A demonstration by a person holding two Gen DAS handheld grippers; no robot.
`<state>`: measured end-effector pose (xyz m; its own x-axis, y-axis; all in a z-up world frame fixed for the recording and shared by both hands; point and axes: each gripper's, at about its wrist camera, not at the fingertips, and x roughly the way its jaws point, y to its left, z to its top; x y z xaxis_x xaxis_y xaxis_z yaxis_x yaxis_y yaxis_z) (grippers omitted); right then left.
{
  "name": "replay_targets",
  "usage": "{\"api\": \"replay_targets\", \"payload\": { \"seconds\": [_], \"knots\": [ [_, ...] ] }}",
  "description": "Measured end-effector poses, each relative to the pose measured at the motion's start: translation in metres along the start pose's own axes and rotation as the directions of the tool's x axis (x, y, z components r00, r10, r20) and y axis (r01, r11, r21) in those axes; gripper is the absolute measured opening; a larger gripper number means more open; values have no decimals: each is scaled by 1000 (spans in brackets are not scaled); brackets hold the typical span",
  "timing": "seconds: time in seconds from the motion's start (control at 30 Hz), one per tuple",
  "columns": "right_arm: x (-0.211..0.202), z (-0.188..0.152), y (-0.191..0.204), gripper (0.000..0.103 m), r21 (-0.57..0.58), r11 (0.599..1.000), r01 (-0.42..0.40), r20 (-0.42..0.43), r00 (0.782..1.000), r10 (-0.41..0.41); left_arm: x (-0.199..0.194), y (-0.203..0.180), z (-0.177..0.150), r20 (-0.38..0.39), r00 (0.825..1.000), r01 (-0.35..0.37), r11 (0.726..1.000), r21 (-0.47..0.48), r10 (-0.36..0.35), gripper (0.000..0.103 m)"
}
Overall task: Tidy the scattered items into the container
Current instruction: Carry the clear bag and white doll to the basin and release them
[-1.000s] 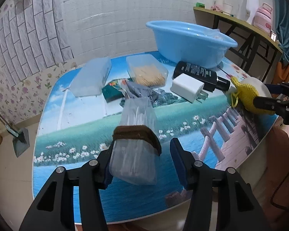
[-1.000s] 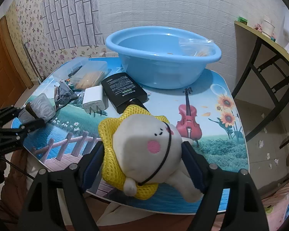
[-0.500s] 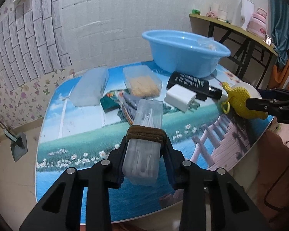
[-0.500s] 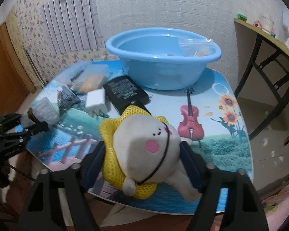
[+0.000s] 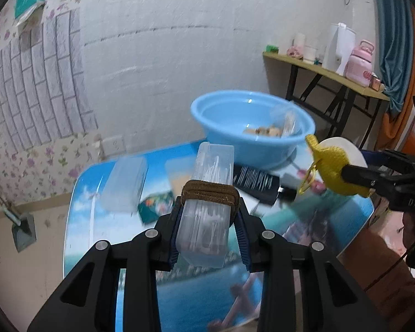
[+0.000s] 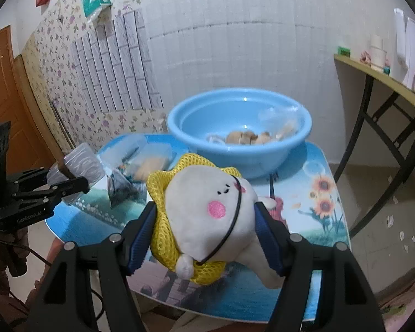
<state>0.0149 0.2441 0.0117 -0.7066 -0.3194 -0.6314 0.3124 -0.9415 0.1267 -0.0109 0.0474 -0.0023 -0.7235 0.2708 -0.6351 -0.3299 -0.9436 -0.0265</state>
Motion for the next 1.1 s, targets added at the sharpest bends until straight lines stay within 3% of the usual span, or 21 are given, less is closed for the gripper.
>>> {"api": "replay_targets", "payload": {
  "seconds": [0.27,0.8,1.1],
  "knots": [
    [-5,24,-5,68,0,1000,-7,66,998,7,13,-16,34,35,998,44,999,27,-45,33],
    [46,68,-41,69,21,1000,-5,103,995,3,82,-38,85,11,996,92,994,66,-93,33],
    [75,78,-57,69,17,1000,-5,100,995,4,121,-49,97,-20,996,92,991,97,-90,33]
  ]
}}
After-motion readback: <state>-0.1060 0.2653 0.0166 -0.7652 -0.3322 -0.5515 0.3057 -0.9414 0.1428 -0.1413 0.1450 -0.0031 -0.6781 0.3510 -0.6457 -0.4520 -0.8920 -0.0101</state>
